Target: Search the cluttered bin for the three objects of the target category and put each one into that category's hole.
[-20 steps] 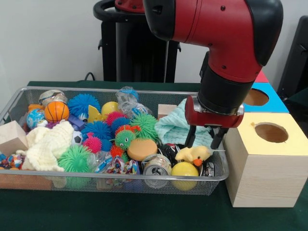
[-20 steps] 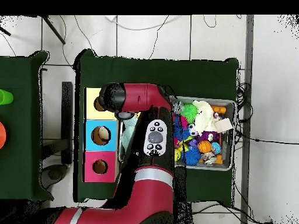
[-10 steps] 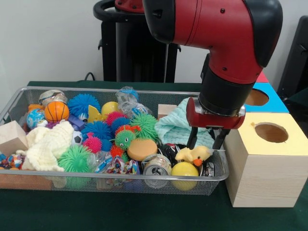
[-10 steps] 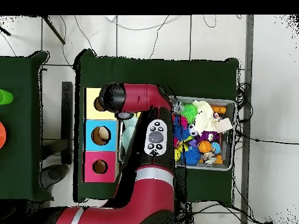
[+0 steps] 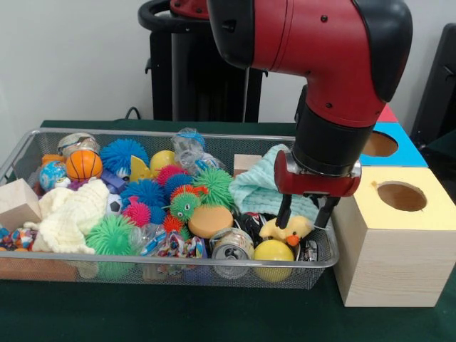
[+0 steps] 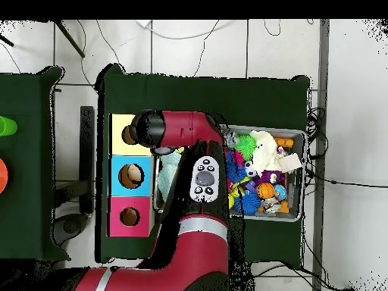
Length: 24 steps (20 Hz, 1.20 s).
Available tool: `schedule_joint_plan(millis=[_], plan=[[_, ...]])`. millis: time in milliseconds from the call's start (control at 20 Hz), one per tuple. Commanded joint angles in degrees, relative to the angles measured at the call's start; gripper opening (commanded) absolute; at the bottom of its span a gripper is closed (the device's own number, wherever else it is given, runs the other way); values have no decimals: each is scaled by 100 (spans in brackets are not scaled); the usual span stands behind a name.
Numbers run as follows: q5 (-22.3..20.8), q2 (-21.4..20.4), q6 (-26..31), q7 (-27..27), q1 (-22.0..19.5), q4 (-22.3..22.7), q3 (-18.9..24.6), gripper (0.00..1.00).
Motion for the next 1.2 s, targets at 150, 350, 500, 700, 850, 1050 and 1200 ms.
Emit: schedule_joint_plan(millis=[150,350,500,700,850,1050,1200], plan=[[3,200,-1001,531,-432,953,748,100],[-82,166,-1452,407,-659,1283,936,100],[-204,11,-1665,367,-750,1602,958,100],[-285,-118,-1710,488,-602,1794,784,100],[-310,-189,-1855,600,-483,1931,689,100],[-295,-340,-1898,681,-363,2109,607,100],[-272,-440,-1780,712,-251,2152,509,100]])
